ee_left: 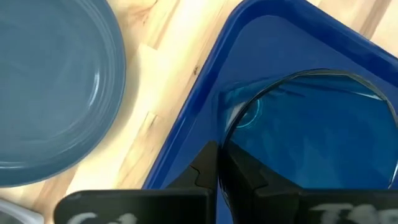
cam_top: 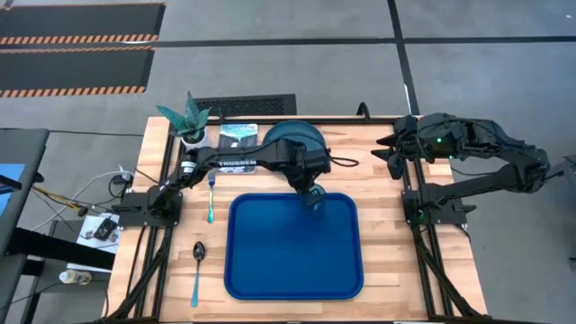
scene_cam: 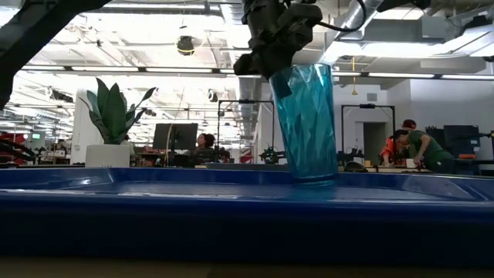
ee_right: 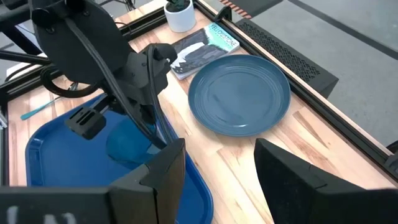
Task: Pick and place plate/cup/fork/spoon on tray
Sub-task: Put the blue cup on the top right of the blue tray
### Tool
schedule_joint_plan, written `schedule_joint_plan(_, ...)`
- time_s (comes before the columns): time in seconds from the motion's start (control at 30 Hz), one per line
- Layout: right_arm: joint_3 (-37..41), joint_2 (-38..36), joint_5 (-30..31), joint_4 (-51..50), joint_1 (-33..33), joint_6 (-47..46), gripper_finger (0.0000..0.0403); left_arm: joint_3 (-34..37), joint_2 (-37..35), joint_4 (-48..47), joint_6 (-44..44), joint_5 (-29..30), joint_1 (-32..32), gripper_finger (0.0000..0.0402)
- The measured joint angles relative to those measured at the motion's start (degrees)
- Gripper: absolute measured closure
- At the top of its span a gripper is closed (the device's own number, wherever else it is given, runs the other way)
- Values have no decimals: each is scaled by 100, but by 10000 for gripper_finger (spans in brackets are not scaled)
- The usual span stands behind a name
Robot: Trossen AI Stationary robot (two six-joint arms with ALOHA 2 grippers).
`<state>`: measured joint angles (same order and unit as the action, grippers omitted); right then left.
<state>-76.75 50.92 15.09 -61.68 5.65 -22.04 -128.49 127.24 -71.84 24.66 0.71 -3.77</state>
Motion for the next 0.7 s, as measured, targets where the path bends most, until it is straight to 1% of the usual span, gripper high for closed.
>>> schedule_joint_plan(0.33,-1,0,0,13,0,-2,189,-4,26,-4,-185,-23,-15,401)
schedule_joint_plan(0.43,-1,0,0,47,0,-2,189,-4,26,35,-259,-2,-13,394)
schedule_joint_plan(0.57,1,0,0,48,0,-2,189,-4,26,87,-261,5,-13,366)
schedule_joint_plan(0.7,-1,0,0,47,0,-2,189,-4,26,189,-259,-14,-13,321)
